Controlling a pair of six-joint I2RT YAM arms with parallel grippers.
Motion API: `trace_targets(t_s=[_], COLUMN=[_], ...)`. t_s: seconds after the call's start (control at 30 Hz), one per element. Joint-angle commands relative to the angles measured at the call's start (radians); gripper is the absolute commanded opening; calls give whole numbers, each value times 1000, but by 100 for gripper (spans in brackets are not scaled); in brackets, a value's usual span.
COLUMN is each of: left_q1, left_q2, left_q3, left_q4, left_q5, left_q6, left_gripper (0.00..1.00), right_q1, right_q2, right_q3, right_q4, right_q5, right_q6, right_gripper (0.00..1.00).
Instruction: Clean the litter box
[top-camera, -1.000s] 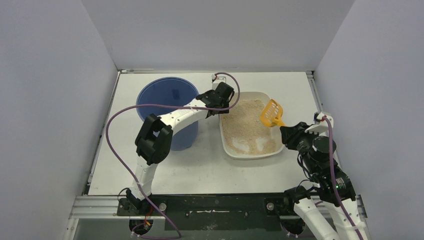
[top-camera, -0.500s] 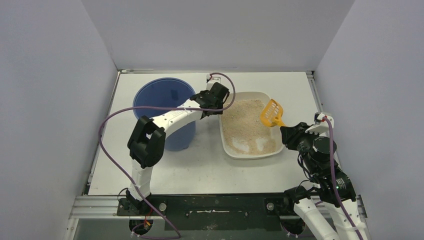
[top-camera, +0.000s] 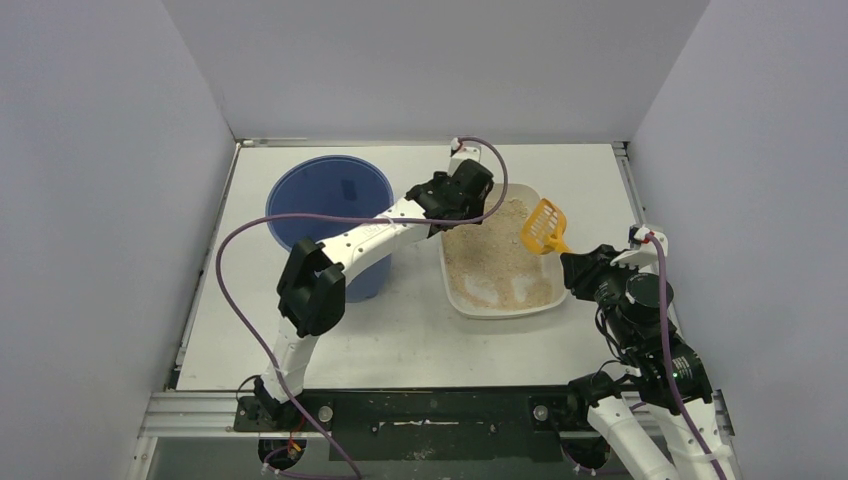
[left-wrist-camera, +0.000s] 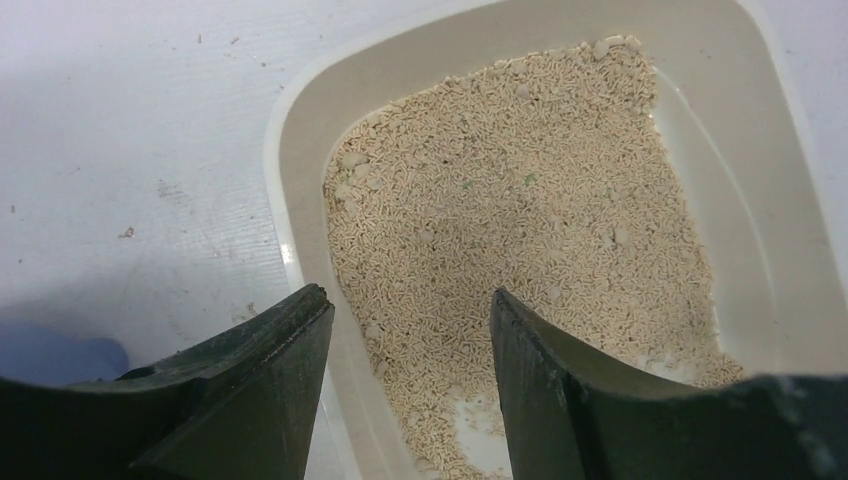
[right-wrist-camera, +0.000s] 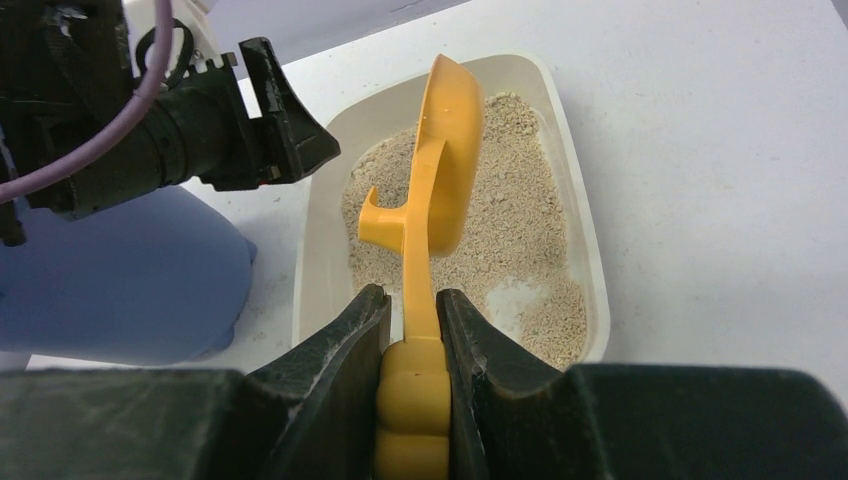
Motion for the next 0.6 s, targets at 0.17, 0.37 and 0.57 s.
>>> trace_targets(t_s=[0.17,0.37,0.57], left_q1=[37,61,87], left_q2=[82,55,16], left_q3=[-11,-69,-125], left_q4=[21,52,75], left_q5=[42,47,49], left_q6=[-30,-35,-35], left_gripper=[57,58,58], right_q1=[-4,-3,-2], right_q2=[3,5,14], right_q3=[50,45,35], right_q4=[8,10,23], right_q5=[8,7,-10], right_q6=[-21,-21,-17], right_gripper=[0,0,0])
